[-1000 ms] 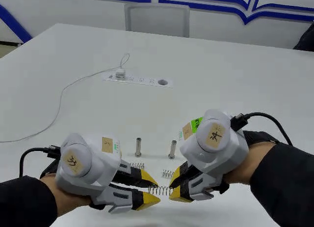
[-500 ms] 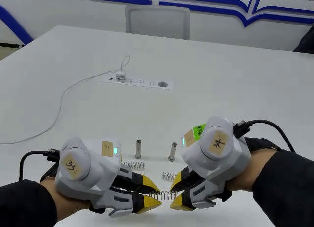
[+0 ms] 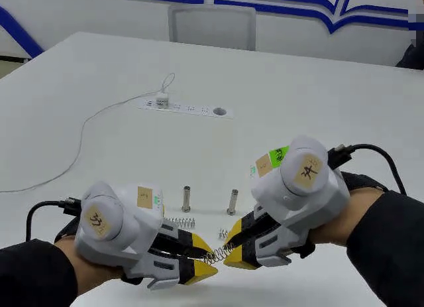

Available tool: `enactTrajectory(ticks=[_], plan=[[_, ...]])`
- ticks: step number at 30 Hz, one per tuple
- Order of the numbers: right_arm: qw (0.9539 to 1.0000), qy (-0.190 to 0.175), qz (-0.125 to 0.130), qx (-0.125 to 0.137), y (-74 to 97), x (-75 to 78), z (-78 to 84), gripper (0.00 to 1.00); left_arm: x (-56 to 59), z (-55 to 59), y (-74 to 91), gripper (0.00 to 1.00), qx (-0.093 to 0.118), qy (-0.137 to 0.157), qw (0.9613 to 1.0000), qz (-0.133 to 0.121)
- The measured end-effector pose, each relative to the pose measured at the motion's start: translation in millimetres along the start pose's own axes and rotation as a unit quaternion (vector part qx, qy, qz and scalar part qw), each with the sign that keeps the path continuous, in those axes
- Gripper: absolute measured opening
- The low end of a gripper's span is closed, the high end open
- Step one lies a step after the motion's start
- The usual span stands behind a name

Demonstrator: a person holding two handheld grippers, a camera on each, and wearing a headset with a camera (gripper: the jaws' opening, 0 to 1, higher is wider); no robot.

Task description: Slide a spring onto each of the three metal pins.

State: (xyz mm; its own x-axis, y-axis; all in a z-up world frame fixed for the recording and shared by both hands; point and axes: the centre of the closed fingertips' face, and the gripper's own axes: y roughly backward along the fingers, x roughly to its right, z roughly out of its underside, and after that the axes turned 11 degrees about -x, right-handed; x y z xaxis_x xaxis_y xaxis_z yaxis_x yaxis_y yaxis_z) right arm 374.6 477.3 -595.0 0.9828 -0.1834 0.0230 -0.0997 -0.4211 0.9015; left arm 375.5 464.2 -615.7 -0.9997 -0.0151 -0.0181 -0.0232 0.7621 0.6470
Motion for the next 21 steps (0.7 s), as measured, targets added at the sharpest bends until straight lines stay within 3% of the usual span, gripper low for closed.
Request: enactTrajectory(ticks=[8, 14, 21], plan=[[0.9999, 0.015, -0.001, 0.008, 0.8, -3.9, -16.8, 0.12, 2.0, -0.4, -1.7, 0.11, -0.003, -0.005, 1.0, 0.001], [0.9999, 0.013, 0.0, 0.005, 2.4, -1.8, -15.6, 0.12, 0.2, -1.1, 0.4, 0.12, 0.0, -0.002, 1.0, -0.002], [0.9999, 0.005, 0.01, -0.008, 7.8, 7.5, -6.7, 0.12, -1.0, -0.5, 1.0, 0.23, -0.001, 0.006, 1.0, -0.003]])
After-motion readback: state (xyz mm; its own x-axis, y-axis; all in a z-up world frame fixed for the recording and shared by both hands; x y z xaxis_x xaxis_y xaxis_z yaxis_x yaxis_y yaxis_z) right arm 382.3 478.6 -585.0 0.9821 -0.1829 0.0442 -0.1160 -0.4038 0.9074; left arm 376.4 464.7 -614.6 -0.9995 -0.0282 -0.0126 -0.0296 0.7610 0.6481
